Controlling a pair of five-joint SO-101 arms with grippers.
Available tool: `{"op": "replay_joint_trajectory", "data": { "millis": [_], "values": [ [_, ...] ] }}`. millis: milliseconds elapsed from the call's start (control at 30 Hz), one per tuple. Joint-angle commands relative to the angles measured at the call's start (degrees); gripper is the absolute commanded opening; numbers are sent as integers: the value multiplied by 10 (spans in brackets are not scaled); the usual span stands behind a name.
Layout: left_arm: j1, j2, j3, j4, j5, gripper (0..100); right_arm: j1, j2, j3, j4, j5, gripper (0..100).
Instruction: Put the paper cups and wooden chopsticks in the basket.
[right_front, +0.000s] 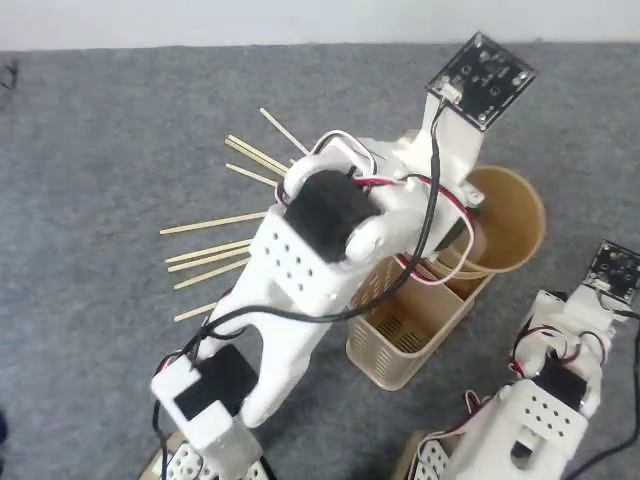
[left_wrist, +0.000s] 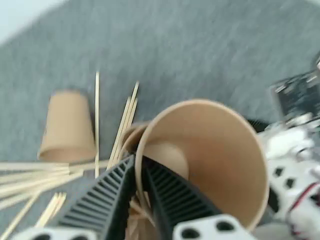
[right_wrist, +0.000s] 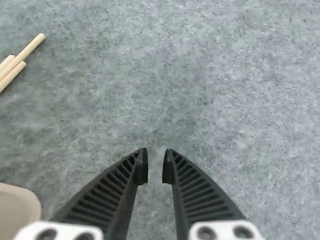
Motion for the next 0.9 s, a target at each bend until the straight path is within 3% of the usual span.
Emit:
{"op": "replay_joint_trajectory", "data": {
  "millis": [0,67,200,500,700,867],
  "values": [
    [-4,-40,66,13,5,13,2,-9,-36,-12,-5,69],
    [-4,-40,92,13,4,46,2,-9,-36,-12,-5,69],
    [-4,-40,80,13,2,206,2,-9,-35,-12,-5,69],
    [-65,-73,-63,11,-82,198,0,-9,-34,-12,-5,69],
    [-84,-28,58,11,-73,196,-15,-9,-33,-12,-4,69],
    [-114,-74,160,12,-75,196,-15,-9,-33,-12,-4,69]
  ]
}}
